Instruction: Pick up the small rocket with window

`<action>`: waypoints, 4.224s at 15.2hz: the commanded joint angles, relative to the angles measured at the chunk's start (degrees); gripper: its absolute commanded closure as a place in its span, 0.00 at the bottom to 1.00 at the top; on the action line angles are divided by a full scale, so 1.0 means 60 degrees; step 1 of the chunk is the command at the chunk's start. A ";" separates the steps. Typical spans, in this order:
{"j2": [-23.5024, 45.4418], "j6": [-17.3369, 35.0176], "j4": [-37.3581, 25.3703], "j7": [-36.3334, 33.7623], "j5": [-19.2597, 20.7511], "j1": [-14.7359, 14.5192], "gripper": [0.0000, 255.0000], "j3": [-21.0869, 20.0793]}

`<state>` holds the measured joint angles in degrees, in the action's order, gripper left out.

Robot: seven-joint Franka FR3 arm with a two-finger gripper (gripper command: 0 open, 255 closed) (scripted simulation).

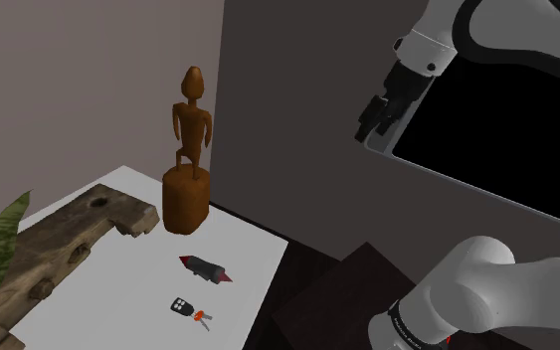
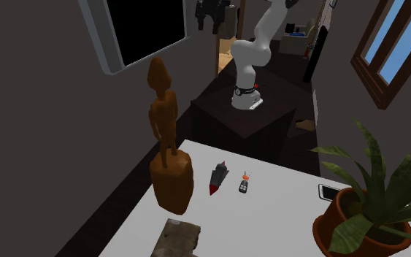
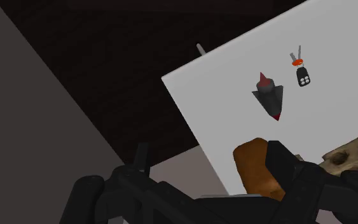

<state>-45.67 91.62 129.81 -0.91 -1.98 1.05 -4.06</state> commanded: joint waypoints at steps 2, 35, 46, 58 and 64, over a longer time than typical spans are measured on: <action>0.0145 0.0258 0.0156 -0.0036 -0.0052 -0.0042 0.00 -0.0084; 0.9825 0.7476 -0.0711 -0.2113 0.0974 -0.1286 0.00 -0.2490; 1.3827 0.8026 -0.3546 -0.2810 0.2139 -0.2513 0.00 -0.2142; 1.5542 0.8515 -0.4688 -0.2842 0.2345 -0.3064 0.00 -0.1760; 1.5550 0.8522 -0.4690 -0.2841 0.2346 -0.3064 1.00 -0.1758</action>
<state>47.54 142.79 101.70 -17.97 12.10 -17.38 -14.68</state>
